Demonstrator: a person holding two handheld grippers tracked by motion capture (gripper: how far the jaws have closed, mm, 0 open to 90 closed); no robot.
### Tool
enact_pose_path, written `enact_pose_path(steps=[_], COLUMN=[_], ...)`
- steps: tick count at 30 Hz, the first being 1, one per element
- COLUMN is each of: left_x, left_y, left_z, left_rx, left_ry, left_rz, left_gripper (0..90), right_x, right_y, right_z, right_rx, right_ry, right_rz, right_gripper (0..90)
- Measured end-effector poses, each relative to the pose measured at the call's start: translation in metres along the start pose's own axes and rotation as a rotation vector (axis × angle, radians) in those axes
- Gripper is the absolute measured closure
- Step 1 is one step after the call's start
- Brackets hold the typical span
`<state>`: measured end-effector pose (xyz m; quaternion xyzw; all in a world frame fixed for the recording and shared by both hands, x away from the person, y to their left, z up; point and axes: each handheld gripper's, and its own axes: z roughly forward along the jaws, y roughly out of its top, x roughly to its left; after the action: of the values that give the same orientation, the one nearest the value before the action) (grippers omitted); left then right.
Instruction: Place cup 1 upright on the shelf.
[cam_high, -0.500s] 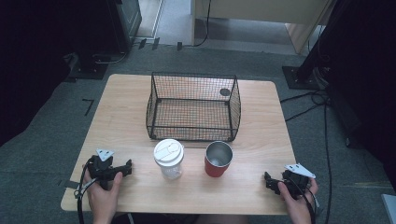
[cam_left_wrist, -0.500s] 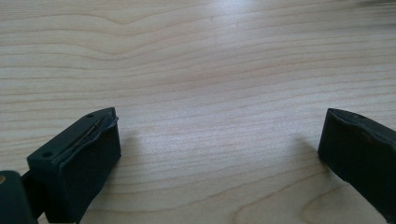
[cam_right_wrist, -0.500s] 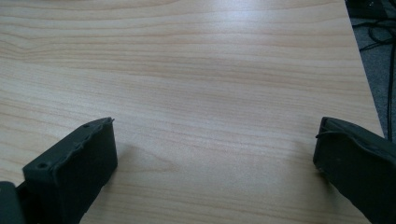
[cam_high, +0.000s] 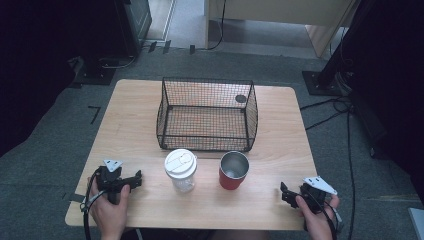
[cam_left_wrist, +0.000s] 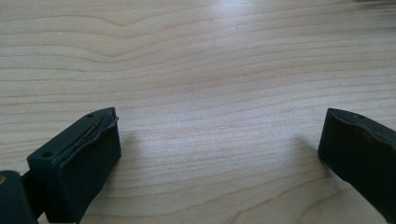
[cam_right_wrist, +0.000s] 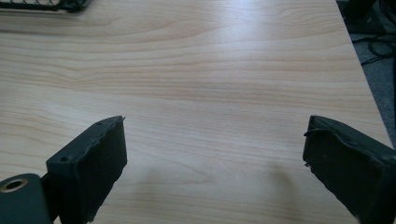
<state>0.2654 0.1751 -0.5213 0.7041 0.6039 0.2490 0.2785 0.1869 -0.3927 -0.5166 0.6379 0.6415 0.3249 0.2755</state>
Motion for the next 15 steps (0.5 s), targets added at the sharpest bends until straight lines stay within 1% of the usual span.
enact_pose_path(steps=[3, 7, 9, 10, 11, 12, 14, 15], left_x=[0.000, 0.000, 0.000, 0.000, 0.000, 0.000, 0.000, 0.000], left_y=[0.000, 0.000, 0.000, 0.000, 0.000, 0.000, 0.000, 0.000], left_z=[0.000, 0.000, 0.000, 0.000, 0.000, 0.000, 0.000, 0.000], left_rx=[0.000, 0.000, 0.000, 0.000, 0.000, 0.000, 0.000, 0.000], left_ry=[0.000, 0.000, 0.000, 0.000, 0.000, 0.000, 0.000, 0.000], left_rz=[0.001, 0.001, 0.000, 0.000, 0.000, 0.000, 0.001, 0.000], left_gripper=[0.0, 0.0, 0.0, 0.0, 0.0, 0.0, 0.0, 0.0], right_x=[0.006, 0.018, 0.025, 0.025, 0.032, 0.036, 0.038, 0.042], right_y=[0.003, 0.010, 0.012, 0.012, 0.013, 0.014, 0.014, 0.015], right_z=[-0.003, -0.006, -0.008, -0.008, -0.009, -0.009, -0.009, -0.009], right_rx=[-0.012, -0.022, -0.042, -0.042, -0.062, -0.069, -0.072, -0.073], right_ry=[0.010, 0.030, 0.042, 0.042, 0.054, 0.058, 0.061, 0.066], right_rz=[-0.008, -0.040, -0.056, -0.056, -0.069, -0.072, -0.076, -0.081], right_gripper=[6.1, 6.1, 6.1, 6.1, 6.1, 6.1, 6.1, 6.1])
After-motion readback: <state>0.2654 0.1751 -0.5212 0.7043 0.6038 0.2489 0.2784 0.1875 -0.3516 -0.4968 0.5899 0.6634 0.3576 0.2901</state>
